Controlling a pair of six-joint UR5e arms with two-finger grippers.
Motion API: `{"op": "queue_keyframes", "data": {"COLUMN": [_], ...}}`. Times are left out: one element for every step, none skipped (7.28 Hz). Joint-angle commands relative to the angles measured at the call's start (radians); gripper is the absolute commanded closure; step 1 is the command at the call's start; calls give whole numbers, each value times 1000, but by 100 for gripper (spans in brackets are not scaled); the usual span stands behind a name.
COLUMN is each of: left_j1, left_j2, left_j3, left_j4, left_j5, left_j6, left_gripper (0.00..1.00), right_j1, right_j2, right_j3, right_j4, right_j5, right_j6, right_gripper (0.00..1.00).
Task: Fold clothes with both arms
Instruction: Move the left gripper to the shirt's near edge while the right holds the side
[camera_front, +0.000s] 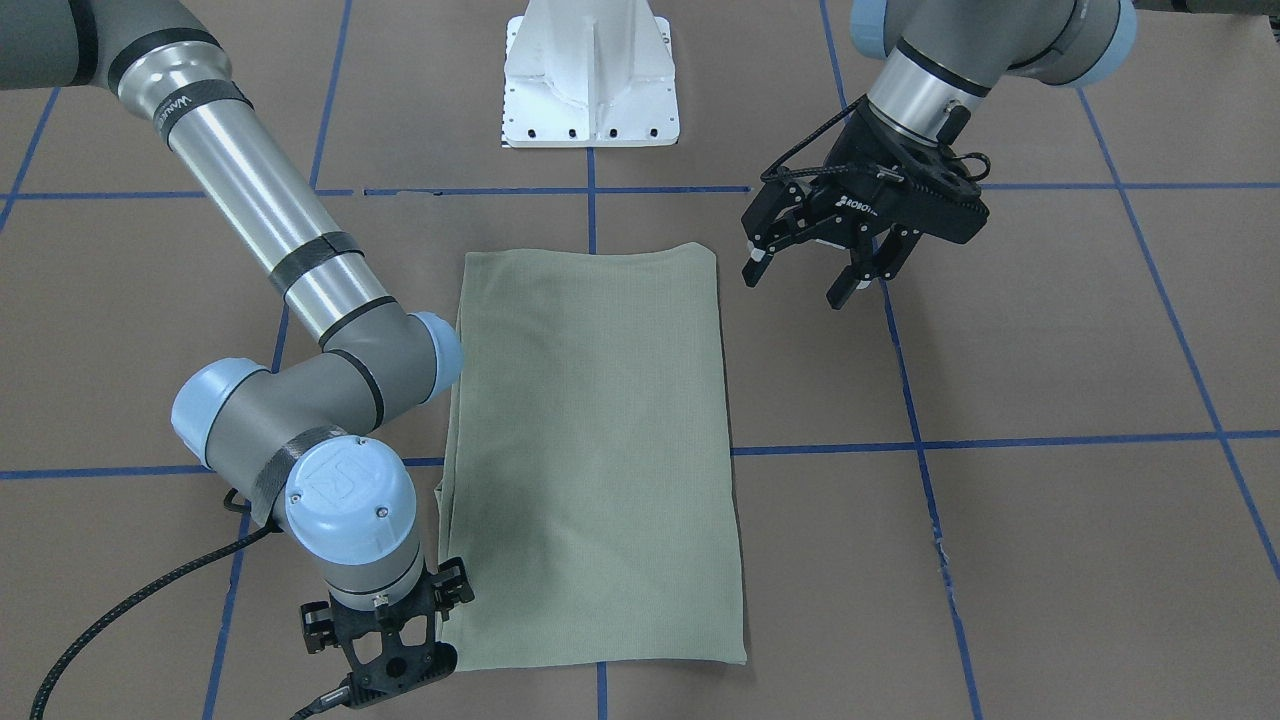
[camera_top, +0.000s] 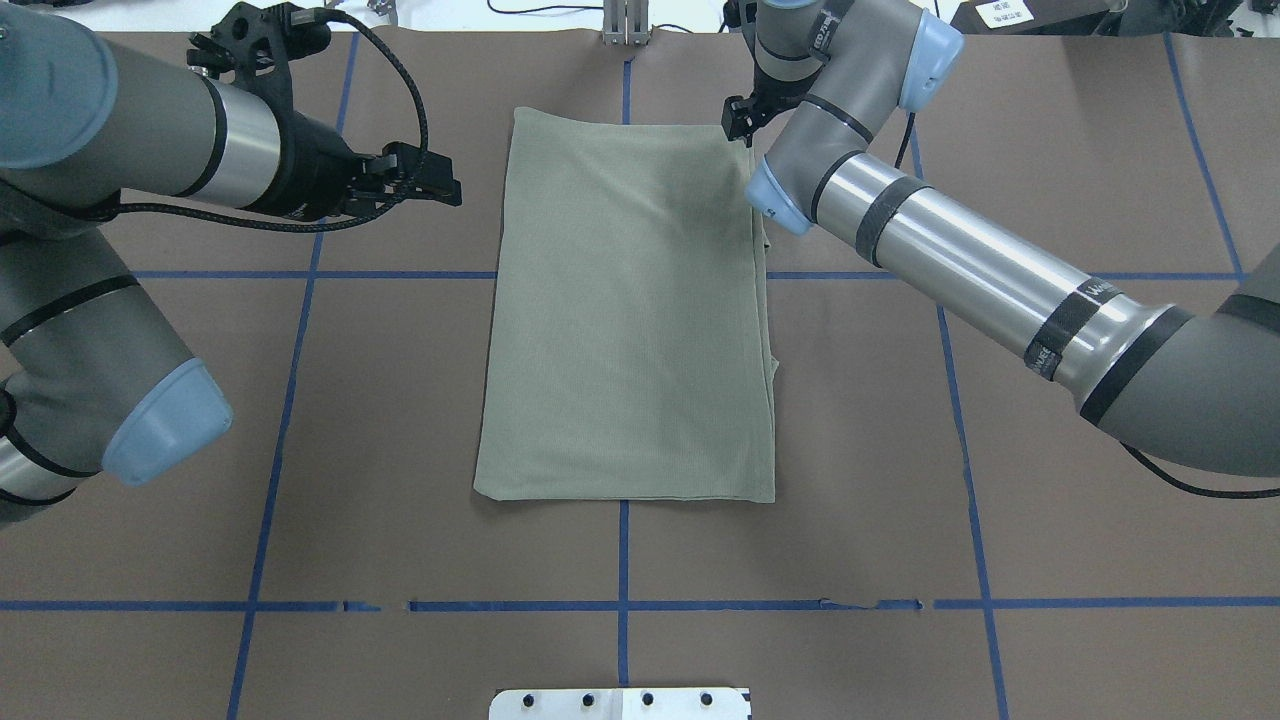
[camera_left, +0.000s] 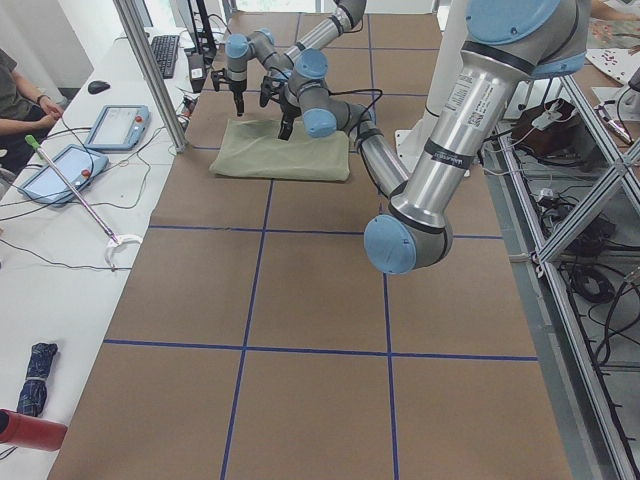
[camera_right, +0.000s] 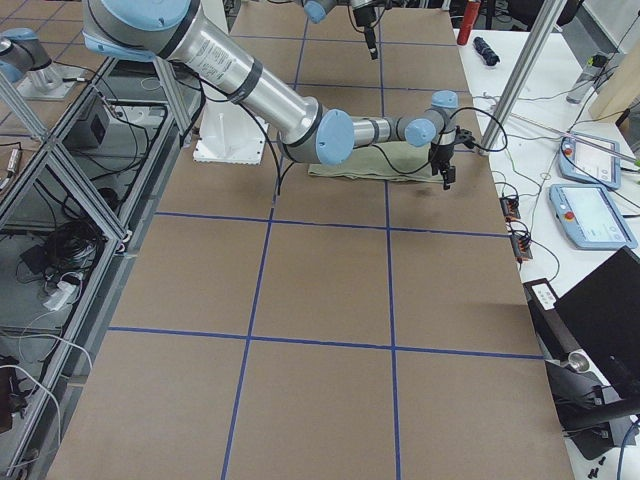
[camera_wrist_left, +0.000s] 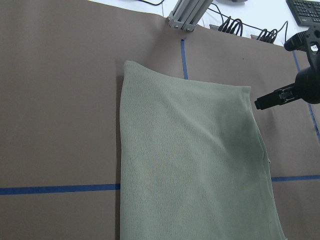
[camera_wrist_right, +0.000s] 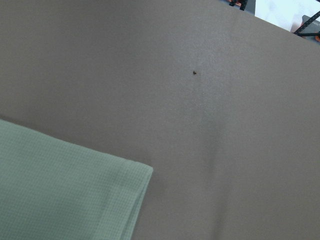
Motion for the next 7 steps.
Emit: {"op": "queue_keyframes", "data": {"left_j1": [12, 29, 89, 157, 234, 312, 378], "left_j2": [0, 1, 0, 1, 0, 0, 1], "left_j3": [28, 44, 73, 78, 73, 73, 75], "left_j4": [-1, -7, -15, -15, -13, -10, -3], "left_j5": [1, -1, 5, 17, 86, 132, 172], "left_j6": [-14, -73, -151, -238, -358, -450, -509], "left_gripper": [0, 0, 0, 0, 0, 0, 0], "right_j1": [1, -2, -5, -14, -26, -40, -55], "right_j2": [-90, -157, -194, -243, -300, -369, -399], "right_j3": [251, 406, 505, 600, 698, 796, 864], "right_j4": [-157, -266, -338, -377, -394, -402, -452], "right_j5": [41, 76, 103, 131, 160, 180, 182], "right_j6": [8, 10, 14, 54, 123, 151, 153], "right_gripper": [0, 0, 0, 0, 0, 0, 0]}}
